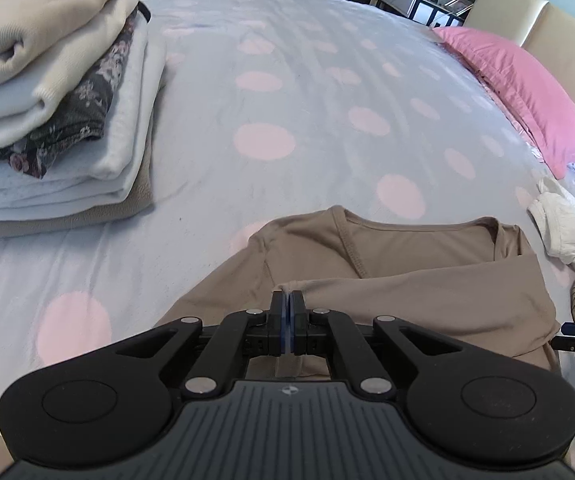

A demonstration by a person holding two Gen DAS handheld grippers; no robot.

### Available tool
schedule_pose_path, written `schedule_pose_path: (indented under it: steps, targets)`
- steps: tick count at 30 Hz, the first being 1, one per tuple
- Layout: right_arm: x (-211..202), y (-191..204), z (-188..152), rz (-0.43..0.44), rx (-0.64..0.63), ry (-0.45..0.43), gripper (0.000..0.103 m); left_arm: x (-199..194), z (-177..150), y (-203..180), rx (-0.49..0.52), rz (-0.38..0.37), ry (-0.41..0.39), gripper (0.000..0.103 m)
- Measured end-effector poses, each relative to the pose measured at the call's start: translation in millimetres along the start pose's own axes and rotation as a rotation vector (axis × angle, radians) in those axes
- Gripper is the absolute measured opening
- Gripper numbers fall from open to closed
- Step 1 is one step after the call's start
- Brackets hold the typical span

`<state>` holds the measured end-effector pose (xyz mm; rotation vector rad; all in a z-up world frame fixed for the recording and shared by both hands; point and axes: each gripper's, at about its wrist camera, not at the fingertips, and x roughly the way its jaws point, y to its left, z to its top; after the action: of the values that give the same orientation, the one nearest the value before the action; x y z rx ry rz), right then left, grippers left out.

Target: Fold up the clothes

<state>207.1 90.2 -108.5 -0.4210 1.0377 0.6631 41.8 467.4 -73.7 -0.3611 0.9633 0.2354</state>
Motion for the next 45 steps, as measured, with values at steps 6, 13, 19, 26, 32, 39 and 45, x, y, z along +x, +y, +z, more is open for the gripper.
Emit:
schedule_pose_path:
  steps: [6, 13, 19, 26, 32, 39, 45]
  targets:
    - [5, -8, 4, -0.024, 0.015, -0.006, 0.006, 1, -2, 4, -0.014, 0.019, 0.011, 0.0]
    - [0, -15, 3, -0.074, 0.029, 0.049, 0.005, 18, -11, 3, -0.004, 0.038, 0.087, 0.0]
    - [11, -17, -1, -0.022, 0.036, 0.087, 0.008, 28, -22, 5, 0.003, 0.034, 0.13, 0.001]
    - [-24, -40, 29, -0.015, 0.116, 0.0, 0.028, 31, -23, 5, 0.005, 0.027, 0.121, 0.001]
    - [6, -71, 70, 0.046, 0.278, -0.061, 0.031, 31, -22, 4, 0.015, 0.028, 0.103, 0.001]
    - [50, -77, 82, 0.079, 0.365, -0.027, 0.041, 36, -19, 6, 0.004, 0.017, 0.107, 0.001]
    - [58, -77, 82, 0.074, 0.365, -0.063, 0.001, 36, -20, 3, 0.017, 0.007, 0.096, 0.001]
